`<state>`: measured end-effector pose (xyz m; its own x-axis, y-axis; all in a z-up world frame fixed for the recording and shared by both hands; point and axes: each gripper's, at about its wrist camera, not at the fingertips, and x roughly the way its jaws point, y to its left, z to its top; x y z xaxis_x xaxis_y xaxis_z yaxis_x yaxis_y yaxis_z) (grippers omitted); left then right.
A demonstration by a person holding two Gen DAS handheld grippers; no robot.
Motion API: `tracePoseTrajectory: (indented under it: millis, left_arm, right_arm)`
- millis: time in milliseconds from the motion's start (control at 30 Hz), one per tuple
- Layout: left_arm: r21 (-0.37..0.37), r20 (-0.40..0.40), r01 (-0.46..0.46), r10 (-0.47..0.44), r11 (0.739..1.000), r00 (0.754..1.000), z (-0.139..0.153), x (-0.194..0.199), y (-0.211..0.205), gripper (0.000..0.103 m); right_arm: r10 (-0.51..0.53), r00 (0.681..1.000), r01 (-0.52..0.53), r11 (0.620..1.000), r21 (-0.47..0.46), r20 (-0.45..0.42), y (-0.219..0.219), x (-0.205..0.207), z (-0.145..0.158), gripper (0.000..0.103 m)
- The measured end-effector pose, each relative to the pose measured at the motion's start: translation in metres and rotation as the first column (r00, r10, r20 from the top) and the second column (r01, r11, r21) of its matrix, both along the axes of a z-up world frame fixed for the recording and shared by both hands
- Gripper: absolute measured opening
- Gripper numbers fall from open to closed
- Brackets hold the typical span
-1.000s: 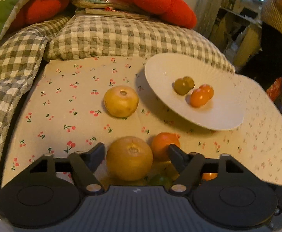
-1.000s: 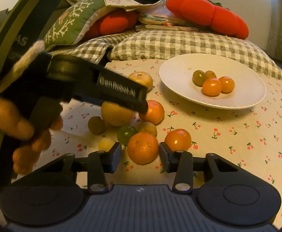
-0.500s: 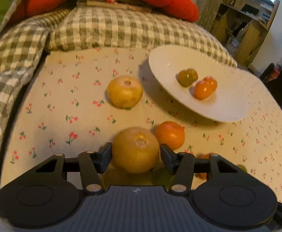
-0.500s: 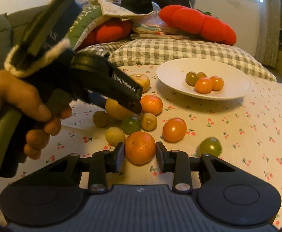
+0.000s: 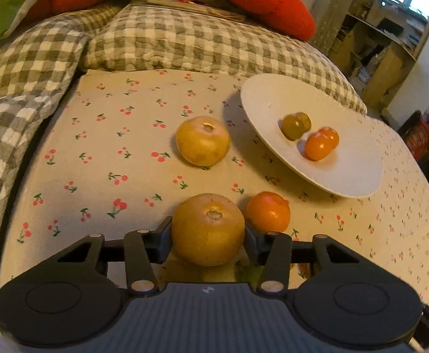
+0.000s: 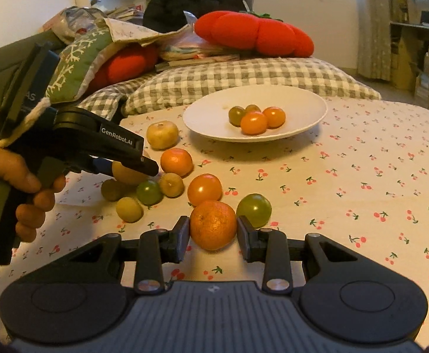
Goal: Organize fruits
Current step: 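Carry both held fruits over the white plate with both tools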
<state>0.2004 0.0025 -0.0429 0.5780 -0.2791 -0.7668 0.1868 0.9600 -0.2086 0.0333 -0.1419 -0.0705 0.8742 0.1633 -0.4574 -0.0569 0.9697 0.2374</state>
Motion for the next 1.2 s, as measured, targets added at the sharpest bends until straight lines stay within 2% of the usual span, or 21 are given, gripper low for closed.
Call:
tracePoseTrajectory:
  millis: [400,700,1000,1200]
  left_arm:
    - [-0.092,-0.006,-0.063,0.062,0.994,0.998,0.011,0.01,0.023,0.047]
    - [-0.136,0.012,-0.036,0.038,0.99,0.999,0.031,0.026,0.007,0.047]
    - [-0.11,0.109,0.108,-0.096,0.988,0.989,0.042,0.039,-0.06,0.047]
    - [-0.088,0.107,0.155,-0.145,0.984,0.984,0.027,0.05,-0.093,0.047]
  right_arm:
    - [0.049,0.999,-0.048,0.997,0.068,-0.014,-0.017,0.009,0.005,0.031]
    - [0.059,0.998,-0.062,0.985,0.162,0.025,-0.073,0.023,0.02,0.031]
    - [0.09,0.992,-0.097,0.991,0.087,0.084,-0.111,0.068,0.032,0.031]
    - [0.141,0.985,-0.143,0.99,0.014,0.1,-0.11,0.092,0.034,0.031]
